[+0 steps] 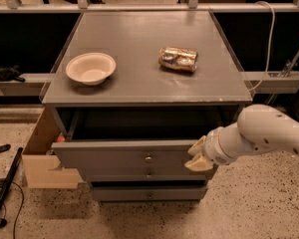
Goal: Close top drawer
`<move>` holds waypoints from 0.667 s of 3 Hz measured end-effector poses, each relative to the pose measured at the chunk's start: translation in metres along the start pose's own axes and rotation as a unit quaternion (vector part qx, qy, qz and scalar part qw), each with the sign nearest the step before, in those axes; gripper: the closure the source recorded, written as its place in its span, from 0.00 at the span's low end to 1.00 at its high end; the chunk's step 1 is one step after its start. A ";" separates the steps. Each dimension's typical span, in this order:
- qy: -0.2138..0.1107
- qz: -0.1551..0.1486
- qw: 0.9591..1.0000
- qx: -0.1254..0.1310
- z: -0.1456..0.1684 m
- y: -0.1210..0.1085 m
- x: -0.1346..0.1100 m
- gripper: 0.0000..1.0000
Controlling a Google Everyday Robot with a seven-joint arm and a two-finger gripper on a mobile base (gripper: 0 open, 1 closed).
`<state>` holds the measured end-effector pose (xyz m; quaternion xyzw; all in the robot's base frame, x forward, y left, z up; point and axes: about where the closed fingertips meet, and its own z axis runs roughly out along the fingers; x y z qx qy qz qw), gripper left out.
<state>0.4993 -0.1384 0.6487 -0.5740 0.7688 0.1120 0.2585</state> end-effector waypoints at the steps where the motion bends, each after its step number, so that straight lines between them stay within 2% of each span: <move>1: -0.006 -0.002 1.000 0.005 0.001 -0.005 -0.006 0.00; 2: -0.006 -0.002 1.000 0.005 0.001 -0.005 -0.006 0.00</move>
Offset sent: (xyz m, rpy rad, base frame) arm 0.0569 0.0171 0.0033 0.0359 -0.0543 -0.0118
